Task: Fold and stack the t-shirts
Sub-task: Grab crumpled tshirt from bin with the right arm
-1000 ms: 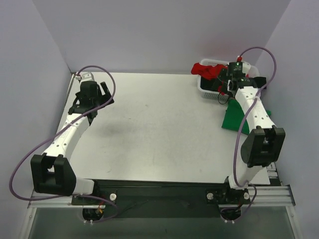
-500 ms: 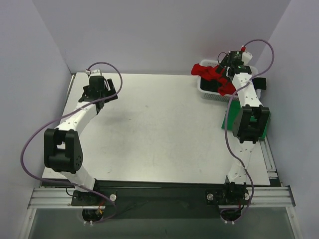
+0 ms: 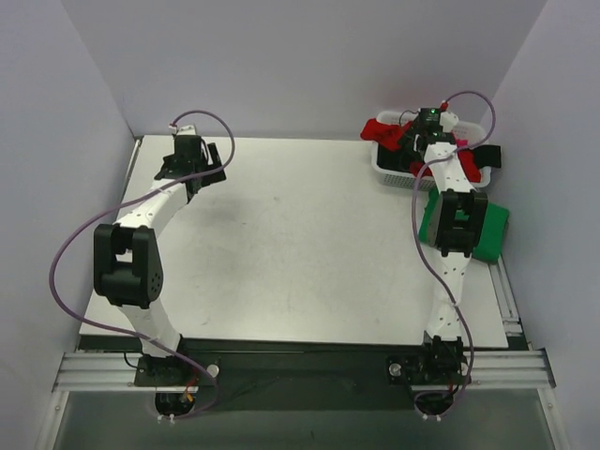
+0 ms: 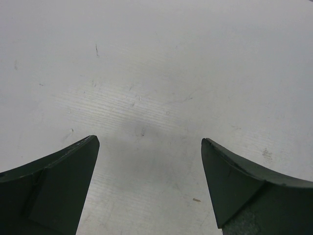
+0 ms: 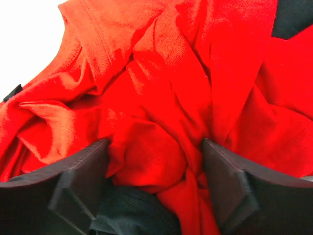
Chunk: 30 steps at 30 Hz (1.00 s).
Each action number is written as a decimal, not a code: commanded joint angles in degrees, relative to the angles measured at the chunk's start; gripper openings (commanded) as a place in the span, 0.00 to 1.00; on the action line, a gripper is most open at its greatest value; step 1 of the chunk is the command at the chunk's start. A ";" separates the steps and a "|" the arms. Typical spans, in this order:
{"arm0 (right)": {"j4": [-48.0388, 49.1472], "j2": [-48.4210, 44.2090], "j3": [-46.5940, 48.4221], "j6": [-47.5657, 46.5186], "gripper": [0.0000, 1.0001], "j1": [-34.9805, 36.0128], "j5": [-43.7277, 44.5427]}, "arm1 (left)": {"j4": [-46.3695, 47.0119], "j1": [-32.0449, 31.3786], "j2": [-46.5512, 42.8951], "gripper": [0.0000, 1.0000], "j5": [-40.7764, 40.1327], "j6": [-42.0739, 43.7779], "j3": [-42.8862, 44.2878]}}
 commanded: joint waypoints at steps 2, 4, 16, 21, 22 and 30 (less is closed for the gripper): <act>1.79 -1.20 2.77 1.70 0.64 -0.02 2.27 | -0.78 0.65 0.71 0.97 0.99 1.09 3.37; 2.84 -2.16 2.94 1.35 0.55 0.07 2.63 | -0.78 0.74 0.88 0.97 1.08 1.18 3.72; 9.78 -10.68 2.60 -7.08 0.00 0.94 8.51 | 0.27 0.83 0.88 0.97 3.02 -0.05 3.37; 15.93 -15.26 0.84 -13.41 0.00 3.75 11.41 | 1.32 0.92 0.01 0.97 2.75 0.04 2.41; 16.12 -16.40 0.75 -14.46 0.00 4.19 12.20 | 1.50 0.92 -0.17 0.97 2.75 -0.14 2.23; 24.54 -24.75 -4.69 -24.39 0.00 9.46 13.88 | 3.43 0.92 -2.10 0.97 2.66 -2.07 1.00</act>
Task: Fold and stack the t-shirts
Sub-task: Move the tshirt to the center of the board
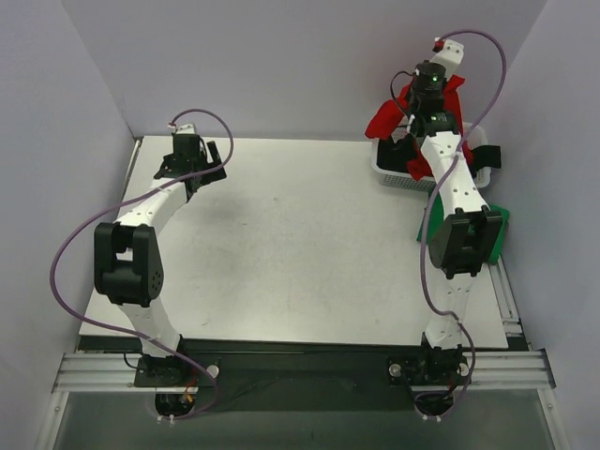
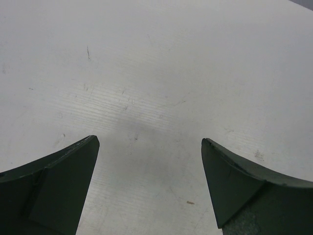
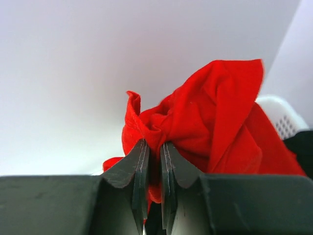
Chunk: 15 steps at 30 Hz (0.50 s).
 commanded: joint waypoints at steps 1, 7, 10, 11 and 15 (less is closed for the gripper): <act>8.97 -8.22 -2.77 -7.20 0.00 3.34 2.67 | 3.69 0.41 -3.52 0.97 0.48 -1.35 -0.62; 10.91 -15.61 -6.38 -8.62 0.00 7.75 -0.93 | 5.19 0.41 -5.02 0.97 0.83 -1.97 -1.58; 9.68 -18.34 -6.47 -6.78 0.00 10.64 -4.79 | 5.98 0.41 -6.16 0.97 1.27 -2.41 -2.29; 9.33 -18.87 -6.30 -6.34 0.00 11.52 -5.85 | 6.25 0.41 -6.86 0.97 1.62 -2.49 -2.72; 7.22 -20.46 -3.84 -4.67 0.00 17.75 -10.95 | 6.60 0.41 -8.97 0.97 1.89 -2.85 -4.31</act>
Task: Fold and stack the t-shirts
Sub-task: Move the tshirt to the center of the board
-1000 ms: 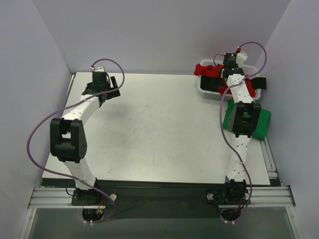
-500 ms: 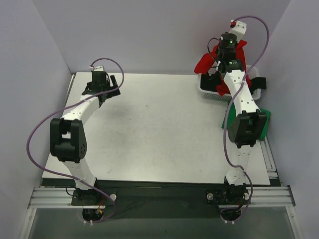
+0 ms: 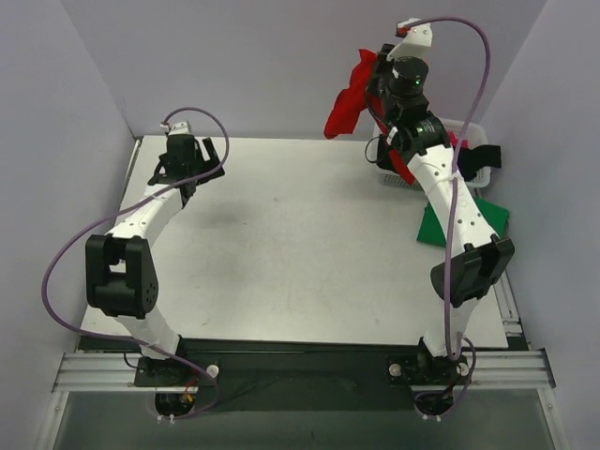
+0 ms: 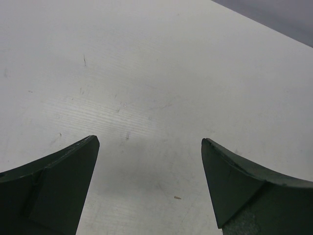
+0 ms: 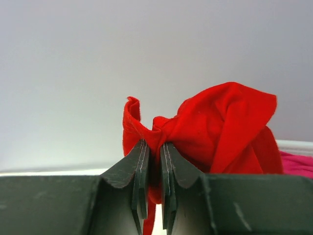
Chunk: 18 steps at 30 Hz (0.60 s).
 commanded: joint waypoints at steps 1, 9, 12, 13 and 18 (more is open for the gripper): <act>2.59 -4.59 3.79 1.96 0.00 5.61 -7.49 | 3.47 0.35 -5.06 0.97 0.81 -0.84 -1.03; -1.29 -6.69 8.38 11.88 0.00 13.01 -13.93 | 0.05 0.52 -12.35 0.97 -1.47 -0.40 -6.03; -1.11 -11.33 -0.20 16.45 0.00 13.01 -12.45 | -1.44 0.70 -15.52 0.97 -2.87 0.04 -7.71; -1.11 -12.93 -3.81 16.99 0.00 12.83 -11.04 | -2.32 0.70 -16.74 0.97 -4.53 -0.04 -8.24; -2.60 -23.55 -25.78 20.32 0.09 9.59 -0.59 | -8.03 0.61 -19.57 0.97 -8.59 -0.22 -9.91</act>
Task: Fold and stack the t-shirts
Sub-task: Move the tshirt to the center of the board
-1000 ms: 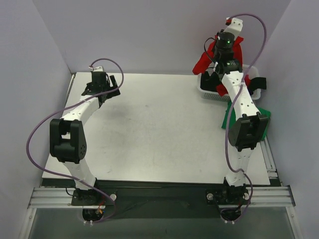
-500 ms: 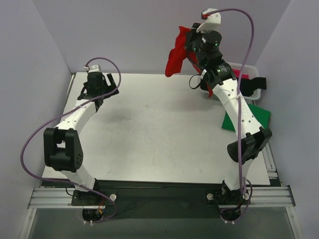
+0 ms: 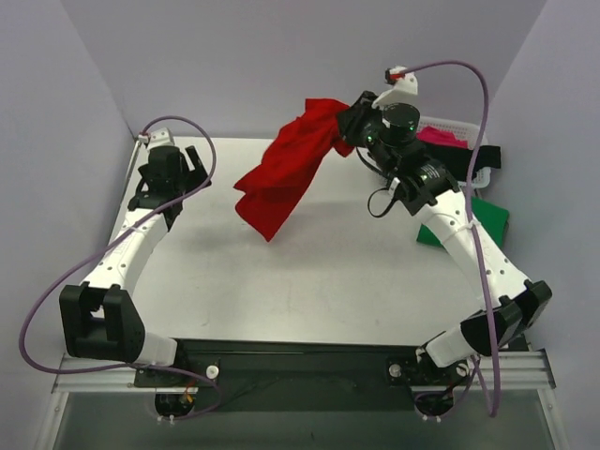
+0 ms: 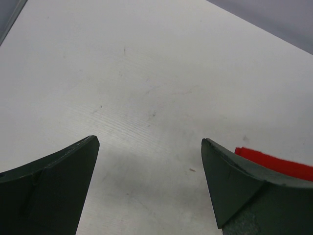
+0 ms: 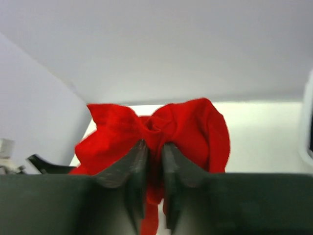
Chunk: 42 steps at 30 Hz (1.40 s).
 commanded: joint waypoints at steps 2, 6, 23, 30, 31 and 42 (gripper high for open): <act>-2.54 -6.99 -17.66 7.55 0.52 -5.78 8.28 | -6.11 0.22 -3.11 0.97 -5.62 0.00 -1.54; -8.70 -8.05 -30.16 10.11 0.88 -8.18 8.89 | -9.20 -1.10 -3.20 0.97 -7.29 1.05 -2.95; -16.53 -2.25 -38.62 5.90 0.77 -3.08 -9.56 | -19.03 -18.14 1.99 0.85 5.97 -5.01 -8.30; -18.38 -3.65 -39.41 6.42 0.77 -6.15 -10.96 | -21.59 -23.07 -2.31 0.73 8.87 -11.68 -15.95; -18.29 -4.00 -40.02 7.29 0.77 -6.68 -11.66 | -21.77 -24.12 -2.76 0.71 9.31 -12.21 -16.65; -18.38 -6.20 -42.39 7.21 0.77 -8.53 -12.81 | -18.79 -30.10 -3.38 0.60 14.94 -17.05 -23.60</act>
